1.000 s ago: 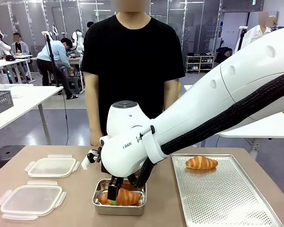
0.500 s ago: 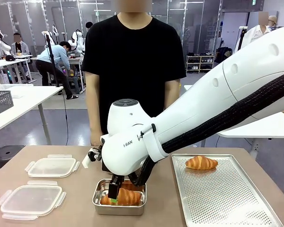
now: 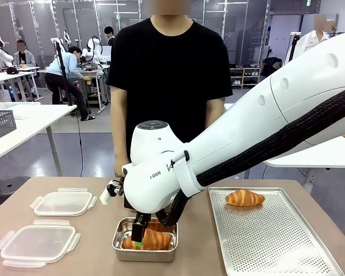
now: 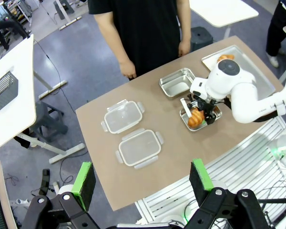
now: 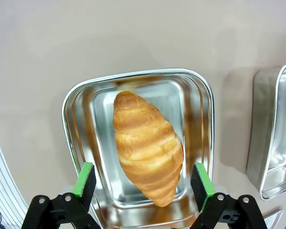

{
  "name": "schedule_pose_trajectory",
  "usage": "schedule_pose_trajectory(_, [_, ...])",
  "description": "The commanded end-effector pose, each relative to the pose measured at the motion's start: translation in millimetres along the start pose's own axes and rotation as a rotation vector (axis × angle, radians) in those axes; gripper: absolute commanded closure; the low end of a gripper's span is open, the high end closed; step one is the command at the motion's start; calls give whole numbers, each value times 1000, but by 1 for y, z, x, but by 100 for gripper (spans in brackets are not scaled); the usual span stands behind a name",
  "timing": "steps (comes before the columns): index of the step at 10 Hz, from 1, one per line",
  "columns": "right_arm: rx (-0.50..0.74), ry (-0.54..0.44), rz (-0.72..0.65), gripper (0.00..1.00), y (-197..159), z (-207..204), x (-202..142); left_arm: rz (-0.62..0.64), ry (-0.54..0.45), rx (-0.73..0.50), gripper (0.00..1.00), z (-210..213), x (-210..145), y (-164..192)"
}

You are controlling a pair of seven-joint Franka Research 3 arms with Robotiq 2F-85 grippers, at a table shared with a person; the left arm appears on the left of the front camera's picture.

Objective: Place the bread into the airtight container.
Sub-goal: Pick up a Butter Roll and place it into an empty Airtight Container.

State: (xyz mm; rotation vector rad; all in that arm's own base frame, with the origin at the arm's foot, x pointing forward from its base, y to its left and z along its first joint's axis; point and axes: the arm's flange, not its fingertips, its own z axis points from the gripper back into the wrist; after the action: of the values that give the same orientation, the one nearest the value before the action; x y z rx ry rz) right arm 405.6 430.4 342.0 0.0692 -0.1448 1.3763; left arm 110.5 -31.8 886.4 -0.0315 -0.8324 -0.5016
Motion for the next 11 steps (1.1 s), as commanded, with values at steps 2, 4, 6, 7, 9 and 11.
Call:
schedule_pose_trajectory(2, [-2,-2,2,0,2,1,1,-6,-13,2,0,10,-3,-5])
schedule_pose_trajectory(4, [-2,-2,2,0,2,1,1,-6,-13,2,0,10,-3,-5])
schedule_pose_trajectory(6, [-2,-2,2,0,2,1,1,-6,-13,2,0,10,-3,-5])
schedule_pose_trajectory(7, [-2,-2,2,0,2,1,1,-6,-13,2,0,10,-3,-5])
schedule_pose_trajectory(9, [0,0,0,0,0,0,0,-6,-13,2,0,10,-3,-5])
schedule_pose_trajectory(11, [-29,-32,-134,0,-15,86,-49,-6,-13,2,0,10,-3,-5])
